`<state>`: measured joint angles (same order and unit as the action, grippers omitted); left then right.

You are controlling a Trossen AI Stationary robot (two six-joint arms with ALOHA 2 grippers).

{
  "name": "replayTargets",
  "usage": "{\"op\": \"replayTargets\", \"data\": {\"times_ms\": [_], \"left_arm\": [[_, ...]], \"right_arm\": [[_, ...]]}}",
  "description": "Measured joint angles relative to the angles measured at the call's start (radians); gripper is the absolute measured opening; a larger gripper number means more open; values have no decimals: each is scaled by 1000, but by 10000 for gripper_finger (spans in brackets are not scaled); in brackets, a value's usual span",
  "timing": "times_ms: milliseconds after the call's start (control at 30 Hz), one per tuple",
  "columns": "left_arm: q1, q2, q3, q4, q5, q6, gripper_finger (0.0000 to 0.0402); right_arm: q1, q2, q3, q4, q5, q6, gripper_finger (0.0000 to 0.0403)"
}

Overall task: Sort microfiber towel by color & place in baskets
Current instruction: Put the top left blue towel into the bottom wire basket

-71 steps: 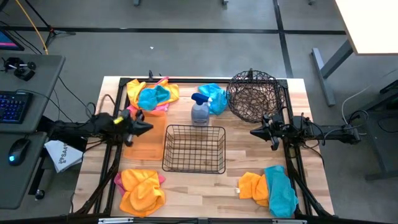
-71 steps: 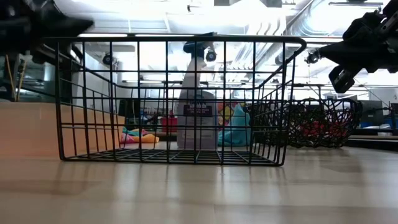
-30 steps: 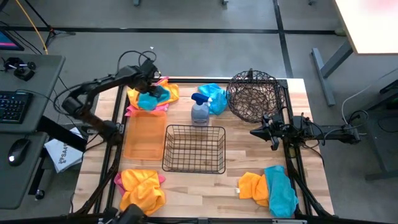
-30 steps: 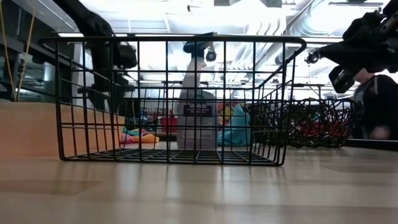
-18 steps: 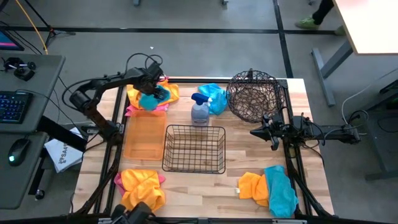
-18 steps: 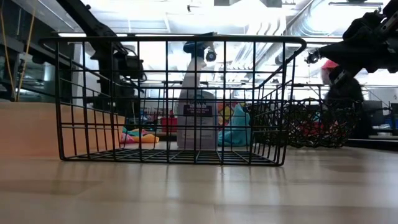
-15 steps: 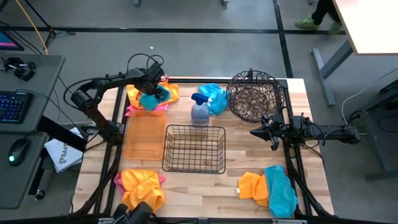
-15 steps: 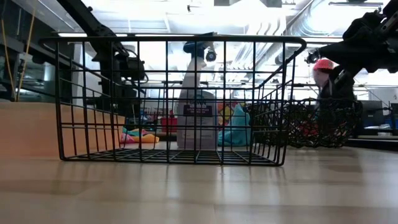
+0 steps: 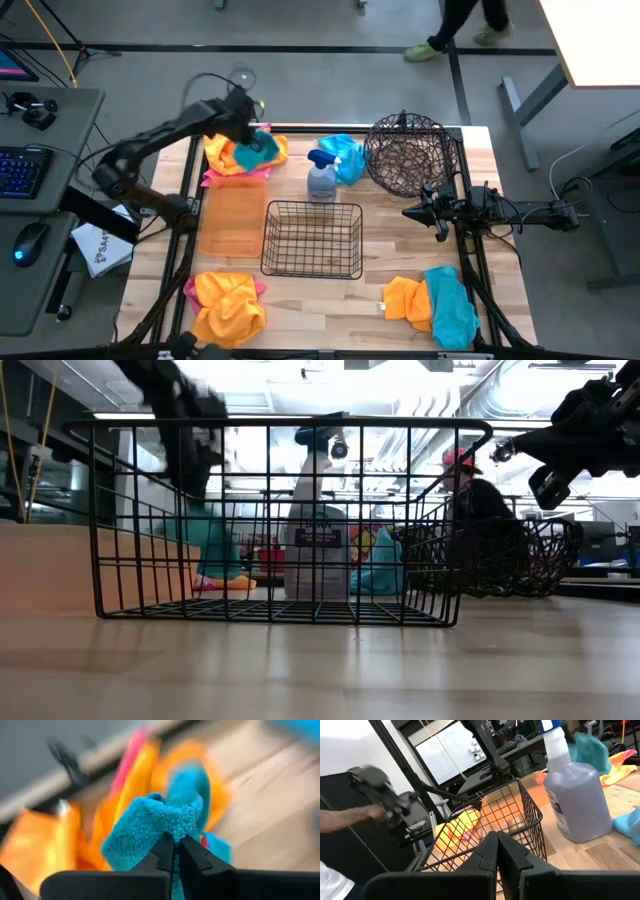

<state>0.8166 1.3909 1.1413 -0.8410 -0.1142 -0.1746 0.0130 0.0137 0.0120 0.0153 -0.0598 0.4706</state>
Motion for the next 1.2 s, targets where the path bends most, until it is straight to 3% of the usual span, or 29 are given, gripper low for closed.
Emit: {"op": "replayTargets", "data": {"times_ms": [233, 433, 667, 900, 1033, 1200], "left_arm": [[-113, -214, 217, 26, -27, 90, 1], [-270, -268, 383, 44, -50, 184, 0], [-461, -273, 445, 47, 96, 210, 0], [-675, -208, 444, 97, 229, 56, 0], [-786, -113, 443, 102, 262, 68, 0], [-841, 30, 443, 75, 262, 135, 0]], "right_arm": [[0, 0, 0, 0, 0, 0, 0], [0, 0, 0, 0, 0, 0, 0], [0, 0, 0, 0, 0, 0, 0], [0, 0, 0, 0, 0, 0, 0], [0, 0, 0, 0, 0, 0, 0], [0, 0, 0, 0, 0, 0, 0]]}}
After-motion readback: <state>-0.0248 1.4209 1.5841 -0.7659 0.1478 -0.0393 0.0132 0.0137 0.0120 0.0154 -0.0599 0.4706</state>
